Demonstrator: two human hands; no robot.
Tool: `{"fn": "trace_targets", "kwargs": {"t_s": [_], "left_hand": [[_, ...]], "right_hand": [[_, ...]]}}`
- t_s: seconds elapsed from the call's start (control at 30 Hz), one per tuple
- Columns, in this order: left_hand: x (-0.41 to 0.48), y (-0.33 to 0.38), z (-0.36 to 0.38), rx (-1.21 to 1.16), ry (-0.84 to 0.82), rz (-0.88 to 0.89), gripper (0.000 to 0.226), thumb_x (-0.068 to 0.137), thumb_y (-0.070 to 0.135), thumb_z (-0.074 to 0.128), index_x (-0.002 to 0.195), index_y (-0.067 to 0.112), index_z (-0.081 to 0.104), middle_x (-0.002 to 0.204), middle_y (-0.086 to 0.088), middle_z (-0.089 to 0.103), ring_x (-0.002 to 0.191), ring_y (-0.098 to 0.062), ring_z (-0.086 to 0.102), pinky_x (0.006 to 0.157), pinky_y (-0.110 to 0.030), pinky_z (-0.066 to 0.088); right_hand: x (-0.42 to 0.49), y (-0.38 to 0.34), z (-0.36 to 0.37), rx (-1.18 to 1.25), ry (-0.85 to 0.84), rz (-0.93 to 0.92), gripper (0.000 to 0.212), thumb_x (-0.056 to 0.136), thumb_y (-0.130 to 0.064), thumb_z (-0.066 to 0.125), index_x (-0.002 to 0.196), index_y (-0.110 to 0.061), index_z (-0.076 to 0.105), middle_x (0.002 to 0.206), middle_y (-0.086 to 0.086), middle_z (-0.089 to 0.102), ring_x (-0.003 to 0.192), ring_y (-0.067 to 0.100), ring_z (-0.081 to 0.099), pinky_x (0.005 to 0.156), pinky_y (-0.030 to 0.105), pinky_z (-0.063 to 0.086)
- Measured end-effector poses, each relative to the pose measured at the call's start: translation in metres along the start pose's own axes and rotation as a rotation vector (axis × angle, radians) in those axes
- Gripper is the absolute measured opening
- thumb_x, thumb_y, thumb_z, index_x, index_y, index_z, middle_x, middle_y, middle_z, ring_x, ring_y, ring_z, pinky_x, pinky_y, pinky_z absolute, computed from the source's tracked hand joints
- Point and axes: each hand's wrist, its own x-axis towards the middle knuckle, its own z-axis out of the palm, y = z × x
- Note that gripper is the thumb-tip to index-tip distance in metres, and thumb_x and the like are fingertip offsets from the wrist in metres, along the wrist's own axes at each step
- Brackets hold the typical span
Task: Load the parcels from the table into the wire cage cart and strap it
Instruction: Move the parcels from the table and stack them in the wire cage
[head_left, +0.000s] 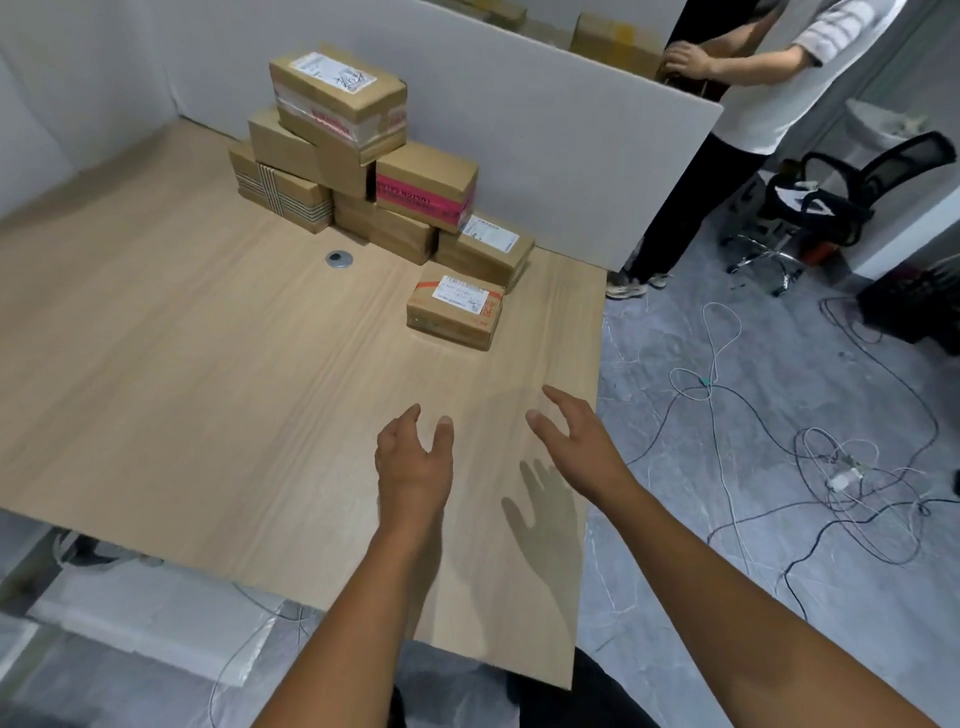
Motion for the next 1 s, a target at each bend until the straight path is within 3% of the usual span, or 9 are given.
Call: {"fn": "trace_targets", "kwargs": {"t_s": [0.17,0.33,0.47,0.57,0.67,0.77,0.87,1.0], "left_hand": [[0.049,0.015,0.034,0.047,0.026,-0.018,0.058,0.103,0.055,0.048,0.156,0.035,0.037,0.167,-0.006,0.023,0.154,-0.026,0.024,0.121,-0.052,0.031],[0.135,0.047,0.092,0.119,0.061,-0.098,0.063,0.103,0.06,0.045,0.16,0.046,0.022,0.172,-0.01,0.01,0.159,-0.032,0.008,0.124,-0.059,0.024],[0.208,0.061,0.149,0.081,0.193,-0.136,0.069,0.101,0.062,0.046,0.159,0.054,0.009,0.173,-0.011,-0.002,0.16,-0.033,0.002,0.125,-0.053,0.018],[0.242,0.059,0.185,-0.011,0.273,-0.168,0.065,0.103,0.058,0.046,0.161,0.049,0.017,0.173,-0.01,0.002,0.159,-0.032,0.012,0.127,-0.049,0.022],[0.245,0.052,0.203,0.062,0.35,-0.151,0.059,0.106,0.051,0.044,0.162,0.035,0.029,0.157,-0.007,0.041,0.145,-0.027,0.039,0.118,-0.049,0.037],[0.244,0.05,0.209,0.004,0.39,-0.139,0.056,0.108,0.044,0.046,0.161,0.029,0.034,0.154,0.001,0.048,0.143,-0.021,0.043,0.117,-0.045,0.039],[0.231,0.048,0.201,-0.192,0.458,-0.188,0.048,0.108,0.037,0.048,0.155,0.028,0.042,0.156,0.004,0.045,0.142,-0.014,0.043,0.116,-0.032,0.037],[0.159,0.024,0.192,-0.319,0.669,-0.292,0.044,0.107,0.035,0.049,0.151,0.035,0.042,0.152,0.003,0.044,0.127,-0.011,0.052,0.107,-0.033,0.046]], "right_hand": [[0.061,0.016,-0.015,-0.004,-0.044,0.013,0.059,0.102,-0.056,0.054,0.156,-0.034,0.042,0.161,-0.004,0.039,0.149,0.017,0.036,0.111,0.028,0.028],[0.164,0.037,-0.025,0.017,-0.115,0.006,0.057,0.102,-0.055,0.054,0.155,-0.034,0.043,0.162,-0.004,0.039,0.148,0.017,0.038,0.106,0.025,0.029],[0.265,0.045,-0.022,0.044,-0.161,-0.076,0.057,0.102,-0.052,0.055,0.154,-0.032,0.044,0.16,-0.006,0.042,0.138,0.006,0.043,0.09,0.008,0.029],[0.331,0.046,-0.013,0.03,-0.231,-0.142,0.061,0.1,-0.054,0.055,0.154,-0.03,0.043,0.156,-0.005,0.045,0.123,-0.003,0.041,0.081,0.0,0.026],[0.379,0.038,0.005,-0.003,-0.315,-0.213,0.063,0.099,-0.051,0.058,0.155,-0.025,0.044,0.155,0.001,0.045,0.134,0.008,0.046,0.103,0.016,0.037],[0.404,0.031,0.025,-0.021,-0.411,-0.171,0.076,0.095,-0.056,0.058,0.16,-0.021,0.038,0.163,0.004,0.037,0.148,0.021,0.039,0.121,0.04,0.034],[0.391,0.034,0.041,-0.031,-0.477,-0.128,0.078,0.089,-0.065,0.06,0.154,-0.023,0.047,0.155,0.008,0.045,0.14,0.026,0.049,0.117,0.045,0.041],[0.307,0.057,0.049,0.069,-0.687,-0.169,0.053,0.091,-0.046,0.074,0.137,-0.028,0.054,0.133,0.008,0.064,0.114,0.019,0.069,0.095,0.038,0.059]]}}
